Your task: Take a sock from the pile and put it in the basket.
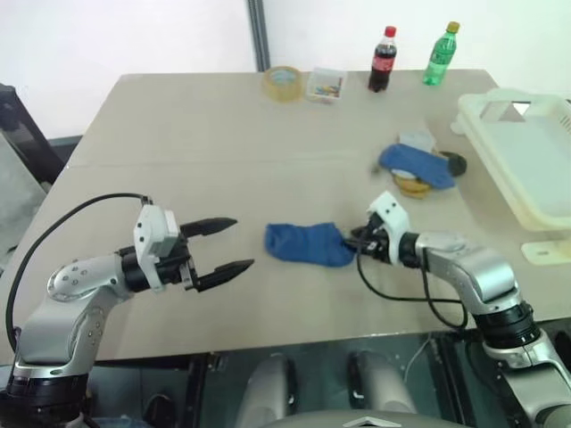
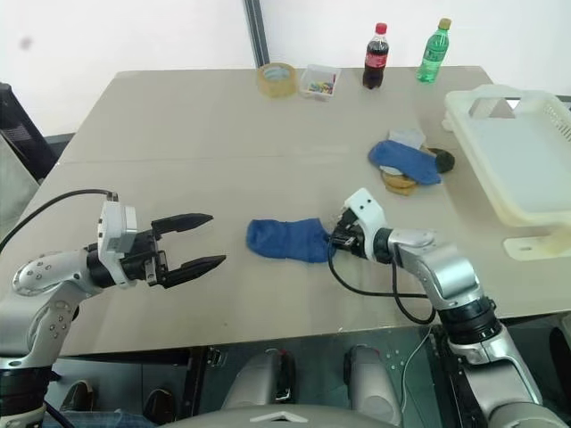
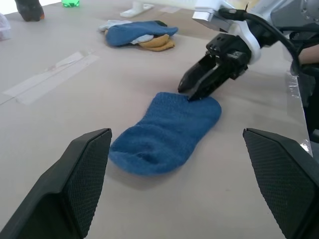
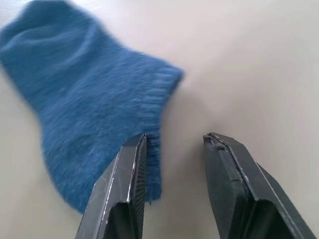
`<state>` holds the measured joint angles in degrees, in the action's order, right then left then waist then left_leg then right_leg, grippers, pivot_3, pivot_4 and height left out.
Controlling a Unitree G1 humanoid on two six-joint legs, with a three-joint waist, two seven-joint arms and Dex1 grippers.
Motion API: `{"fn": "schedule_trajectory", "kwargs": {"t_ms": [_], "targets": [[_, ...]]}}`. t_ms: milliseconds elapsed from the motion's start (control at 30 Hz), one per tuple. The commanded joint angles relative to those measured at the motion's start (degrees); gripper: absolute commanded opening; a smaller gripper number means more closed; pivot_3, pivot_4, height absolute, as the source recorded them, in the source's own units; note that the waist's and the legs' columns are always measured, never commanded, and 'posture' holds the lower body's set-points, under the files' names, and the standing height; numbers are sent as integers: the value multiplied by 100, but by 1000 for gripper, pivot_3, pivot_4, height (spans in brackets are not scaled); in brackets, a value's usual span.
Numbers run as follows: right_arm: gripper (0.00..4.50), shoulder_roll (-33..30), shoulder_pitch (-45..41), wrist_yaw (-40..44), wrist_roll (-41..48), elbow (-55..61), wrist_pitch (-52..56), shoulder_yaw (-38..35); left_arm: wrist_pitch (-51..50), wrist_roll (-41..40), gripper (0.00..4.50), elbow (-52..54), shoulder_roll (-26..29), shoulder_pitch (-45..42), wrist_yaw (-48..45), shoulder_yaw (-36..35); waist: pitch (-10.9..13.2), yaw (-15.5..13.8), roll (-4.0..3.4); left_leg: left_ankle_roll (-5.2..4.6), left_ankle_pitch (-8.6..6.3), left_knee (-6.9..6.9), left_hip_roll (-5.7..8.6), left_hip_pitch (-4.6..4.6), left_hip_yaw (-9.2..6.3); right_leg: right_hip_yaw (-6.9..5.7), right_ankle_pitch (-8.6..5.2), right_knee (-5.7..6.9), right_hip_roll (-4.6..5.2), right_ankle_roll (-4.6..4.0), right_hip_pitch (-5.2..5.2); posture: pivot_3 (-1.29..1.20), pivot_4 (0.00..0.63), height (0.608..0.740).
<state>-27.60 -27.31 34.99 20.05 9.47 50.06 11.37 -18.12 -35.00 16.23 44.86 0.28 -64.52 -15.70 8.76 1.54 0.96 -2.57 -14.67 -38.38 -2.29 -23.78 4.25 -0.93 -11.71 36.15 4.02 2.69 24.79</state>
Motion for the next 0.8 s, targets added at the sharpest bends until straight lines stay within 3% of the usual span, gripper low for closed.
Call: {"fn": "schedule_trajectory", "kwargs": {"t_ms": [33,133,400,600,800], "targets": [[1841,-154,-196,163,-163,-142,-537,-205,122,0,4500,37,0,-35,21,-87,0,-14,0,0,0,1,0,0,0,0,0,-1,0,0,0,0,150,740],[1841,-42,-586,-128,-455,-779,-1276,-449,123,2,4500,28,-5,-45,24,-86,1,-28,1,0,0,1,0,0,3,1,0,-3,-2,1,0,0,150,740],[1841,482,-2534,-1620,-2190,-4556,-3904,-54,166,52,4500,-74,-35,-198,38,-5,12,24,3,0,2,0,3,-6,11,0,3,1,-3,2,4,0,150,740],[1841,862,-3590,-2023,-2303,-6894,-4587,-390,221,113,4500,-92,-57,-220,60,-18,18,61,-2,23,14,10,2,-12,39,4,14,-15,-1,21,8,0,150,740],[1841,937,-4040,-2301,-2407,-7936,-4826,-653,257,108,4500,23,-103,-88,170,-67,19,87,-3,22,13,13,0,-13,49,8,15,-20,0,22,10,0,150,740]]}}
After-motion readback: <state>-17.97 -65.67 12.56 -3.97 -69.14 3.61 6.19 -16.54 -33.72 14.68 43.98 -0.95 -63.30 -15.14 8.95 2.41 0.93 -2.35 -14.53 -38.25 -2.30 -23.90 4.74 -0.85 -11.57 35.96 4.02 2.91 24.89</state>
